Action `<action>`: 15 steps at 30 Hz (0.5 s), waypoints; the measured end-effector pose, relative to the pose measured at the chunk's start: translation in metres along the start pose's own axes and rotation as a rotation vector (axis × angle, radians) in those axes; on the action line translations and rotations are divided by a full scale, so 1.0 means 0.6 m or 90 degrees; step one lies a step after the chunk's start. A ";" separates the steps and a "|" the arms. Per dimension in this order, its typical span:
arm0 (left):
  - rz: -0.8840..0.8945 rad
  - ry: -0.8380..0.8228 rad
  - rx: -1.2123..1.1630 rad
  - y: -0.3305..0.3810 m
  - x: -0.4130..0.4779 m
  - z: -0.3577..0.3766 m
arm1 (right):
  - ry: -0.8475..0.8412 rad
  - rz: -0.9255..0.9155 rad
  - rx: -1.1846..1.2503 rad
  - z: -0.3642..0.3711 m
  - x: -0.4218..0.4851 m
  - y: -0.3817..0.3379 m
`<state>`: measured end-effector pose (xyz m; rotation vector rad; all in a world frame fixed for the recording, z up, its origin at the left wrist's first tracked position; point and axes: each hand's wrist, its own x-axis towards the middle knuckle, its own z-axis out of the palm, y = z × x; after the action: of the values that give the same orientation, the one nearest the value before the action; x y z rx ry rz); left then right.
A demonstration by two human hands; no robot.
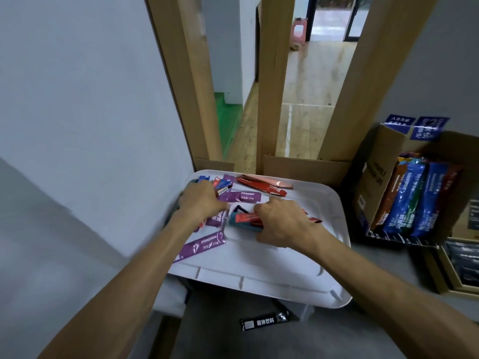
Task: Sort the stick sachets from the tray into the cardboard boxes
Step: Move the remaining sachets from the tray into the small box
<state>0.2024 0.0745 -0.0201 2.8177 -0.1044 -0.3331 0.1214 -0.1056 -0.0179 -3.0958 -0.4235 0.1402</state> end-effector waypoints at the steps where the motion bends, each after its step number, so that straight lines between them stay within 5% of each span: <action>1: 0.002 0.002 0.005 0.001 0.002 0.005 | -0.016 0.012 0.003 0.003 -0.012 0.014; 4: 0.015 0.002 0.023 0.000 0.002 0.005 | -0.063 0.070 0.051 0.015 -0.043 0.054; 7: 0.082 0.030 -0.002 0.000 -0.012 -0.001 | -0.020 0.162 0.262 0.024 -0.064 0.080; 11: 0.105 0.072 -0.411 0.022 -0.063 -0.007 | 0.180 0.254 0.631 0.009 -0.094 0.087; 15: 0.073 0.164 -0.667 0.062 -0.102 0.010 | 0.402 0.269 0.875 -0.007 -0.103 0.072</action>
<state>0.1402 0.0438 -0.0014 1.7813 -0.0196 0.0248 0.0740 -0.1641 -0.0097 -1.6697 0.2772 -0.3750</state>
